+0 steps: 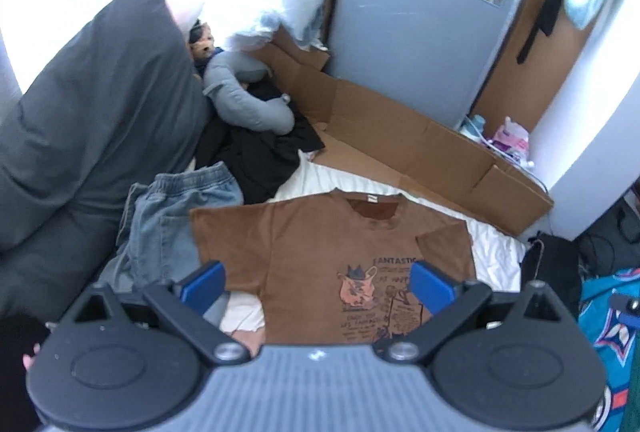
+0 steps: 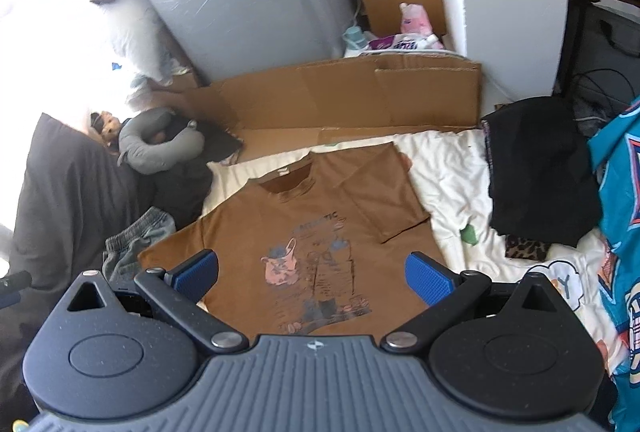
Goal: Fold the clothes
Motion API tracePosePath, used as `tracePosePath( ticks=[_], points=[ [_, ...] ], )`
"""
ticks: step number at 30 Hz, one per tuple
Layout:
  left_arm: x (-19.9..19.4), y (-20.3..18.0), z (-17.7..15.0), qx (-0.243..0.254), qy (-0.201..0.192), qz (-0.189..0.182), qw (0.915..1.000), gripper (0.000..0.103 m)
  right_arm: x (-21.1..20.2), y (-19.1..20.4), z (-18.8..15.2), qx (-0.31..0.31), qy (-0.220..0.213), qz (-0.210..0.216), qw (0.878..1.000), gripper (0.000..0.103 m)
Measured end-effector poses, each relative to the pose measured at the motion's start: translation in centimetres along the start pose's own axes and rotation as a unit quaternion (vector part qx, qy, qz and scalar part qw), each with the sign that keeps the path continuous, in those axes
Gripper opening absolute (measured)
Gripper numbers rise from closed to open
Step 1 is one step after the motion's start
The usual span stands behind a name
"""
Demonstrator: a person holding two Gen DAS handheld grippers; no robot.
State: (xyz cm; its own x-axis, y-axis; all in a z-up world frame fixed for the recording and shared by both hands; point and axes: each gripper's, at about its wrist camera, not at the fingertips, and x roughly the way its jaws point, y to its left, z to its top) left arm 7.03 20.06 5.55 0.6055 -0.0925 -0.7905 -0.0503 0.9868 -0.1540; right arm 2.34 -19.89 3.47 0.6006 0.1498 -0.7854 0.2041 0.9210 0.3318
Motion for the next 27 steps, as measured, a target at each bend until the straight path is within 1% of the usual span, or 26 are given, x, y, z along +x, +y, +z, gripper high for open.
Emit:
tracePosePath(
  ticks=[3, 7, 11, 16, 21, 27],
  points=[
    [-0.4, 0.5, -0.1, -0.009, -0.003, 0.005, 0.9999, 0.1, 0.8, 0.4, -0.3, -0.006, 0.007, 0.007, 1.0, 0.103],
    [-0.5, 1.4, 0.0, -0.024, -0.006, 0.019, 0.9995, 0.1, 1.6, 1.0, -0.4, -0.019, 0.004, 0.012, 1.0, 0.103],
    [0.4, 2.0, 0.2, -0.018, -0.003, 0.028, 0.9995, 0.101, 2.7, 1.6, -0.5, -0.021, 0.0, 0.012, 1.0, 0.102],
    [2.9, 3.0, 0.0, -0.013, 0.003, 0.025, 0.9996, 0.101, 5.1, 2.6, 0.0, -0.032, -0.015, -0.001, 0.999, 0.103],
    [6.8, 4.6, -0.3, -0.02, 0.006, 0.02, 0.9996, 0.101, 8.3, 3.6, 0.1, -0.036, -0.034, -0.024, 0.998, 0.102],
    [10.6, 6.4, -0.9, -0.026, -0.004, 0.021, 0.9994, 0.101, 11.9, 5.2, -1.0, -0.09, -0.064, -0.04, 0.993, 0.102]
  ],
)
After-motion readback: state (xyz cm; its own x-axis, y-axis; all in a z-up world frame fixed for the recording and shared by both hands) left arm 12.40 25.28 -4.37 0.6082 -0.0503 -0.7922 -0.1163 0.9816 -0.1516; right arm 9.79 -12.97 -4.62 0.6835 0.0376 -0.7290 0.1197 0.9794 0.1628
